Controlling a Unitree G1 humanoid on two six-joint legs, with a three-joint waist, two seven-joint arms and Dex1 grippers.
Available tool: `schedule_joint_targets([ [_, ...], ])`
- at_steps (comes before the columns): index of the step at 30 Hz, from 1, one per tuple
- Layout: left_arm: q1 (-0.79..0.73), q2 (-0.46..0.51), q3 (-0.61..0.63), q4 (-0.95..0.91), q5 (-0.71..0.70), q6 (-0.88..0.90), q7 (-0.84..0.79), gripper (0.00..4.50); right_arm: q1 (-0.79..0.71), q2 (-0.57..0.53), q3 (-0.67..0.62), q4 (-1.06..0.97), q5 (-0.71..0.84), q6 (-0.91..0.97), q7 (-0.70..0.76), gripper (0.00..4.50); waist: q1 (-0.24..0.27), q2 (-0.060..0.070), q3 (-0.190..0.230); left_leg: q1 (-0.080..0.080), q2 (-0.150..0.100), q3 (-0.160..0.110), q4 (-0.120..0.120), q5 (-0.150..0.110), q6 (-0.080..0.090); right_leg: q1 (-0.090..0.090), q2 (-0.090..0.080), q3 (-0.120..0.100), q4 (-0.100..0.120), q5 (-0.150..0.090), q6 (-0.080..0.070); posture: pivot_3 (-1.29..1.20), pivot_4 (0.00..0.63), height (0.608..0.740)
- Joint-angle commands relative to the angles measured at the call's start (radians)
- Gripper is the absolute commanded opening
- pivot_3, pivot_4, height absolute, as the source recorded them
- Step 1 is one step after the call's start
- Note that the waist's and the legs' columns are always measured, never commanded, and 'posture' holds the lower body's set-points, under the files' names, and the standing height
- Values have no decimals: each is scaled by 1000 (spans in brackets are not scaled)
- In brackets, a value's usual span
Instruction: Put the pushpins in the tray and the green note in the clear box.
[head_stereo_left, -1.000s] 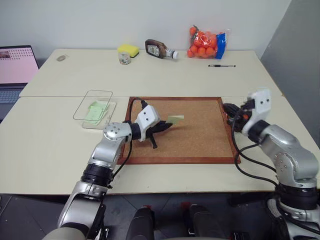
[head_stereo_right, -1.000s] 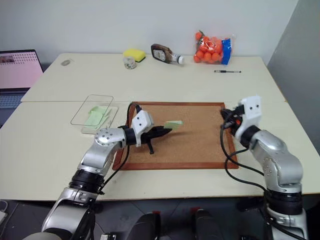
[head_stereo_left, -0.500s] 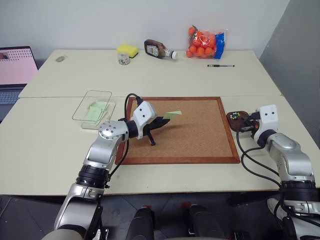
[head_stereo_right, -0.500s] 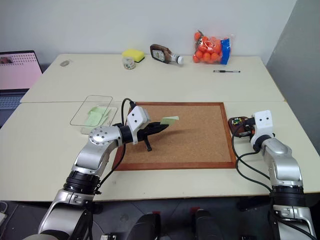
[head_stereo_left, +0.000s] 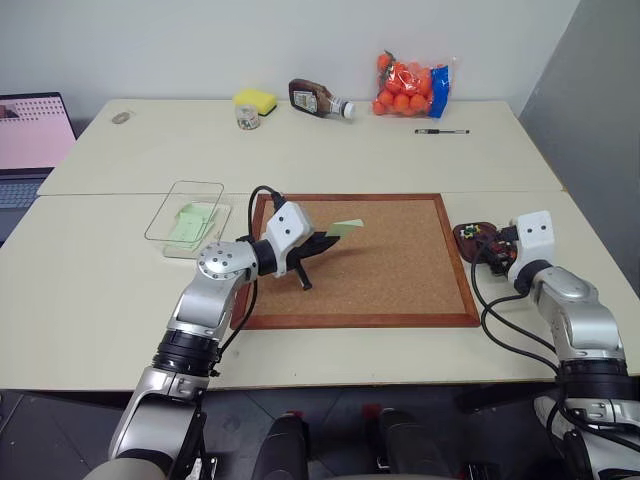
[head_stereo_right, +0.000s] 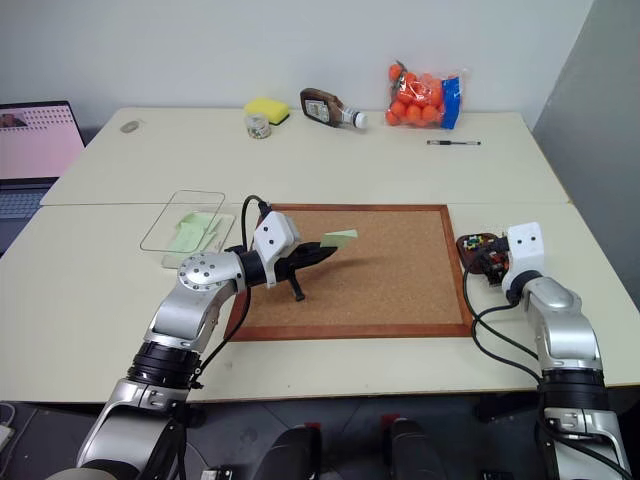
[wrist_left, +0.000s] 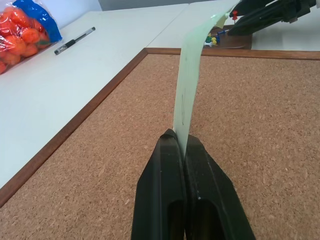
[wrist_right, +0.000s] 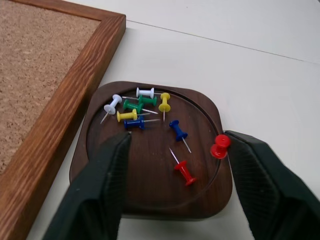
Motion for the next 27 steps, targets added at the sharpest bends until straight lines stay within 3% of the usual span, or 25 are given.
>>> schedule_joint_targets([
  [1,-13,-1,1,-13,-5,-17,7,0,-10,2,-12,-22,12,16,8,3530,0,0,0,0,0,0,0,0,0,0,0,0,0,0,0,0,150,740],
  [14,-24,-7,3,0,-2,-23,19,0,-34,12,-46,-25,51,35,18,3530,0,0,0,0,0,0,0,0,0,0,0,0,0,0,0,0,150,740],
  [21,-49,19,64,-41,-18,22,78,0,14,-20,-65,-224,118,58,99,3530,0,0,0,0,0,0,0,0,0,0,0,0,0,0,0,0,150,740],
  [27,-28,90,169,-202,-19,181,197,0,59,-64,2,-417,213,55,273,3530,-2,0,0,0,0,-1,0,0,0,0,0,0,0,0,0,0,150,740],
])
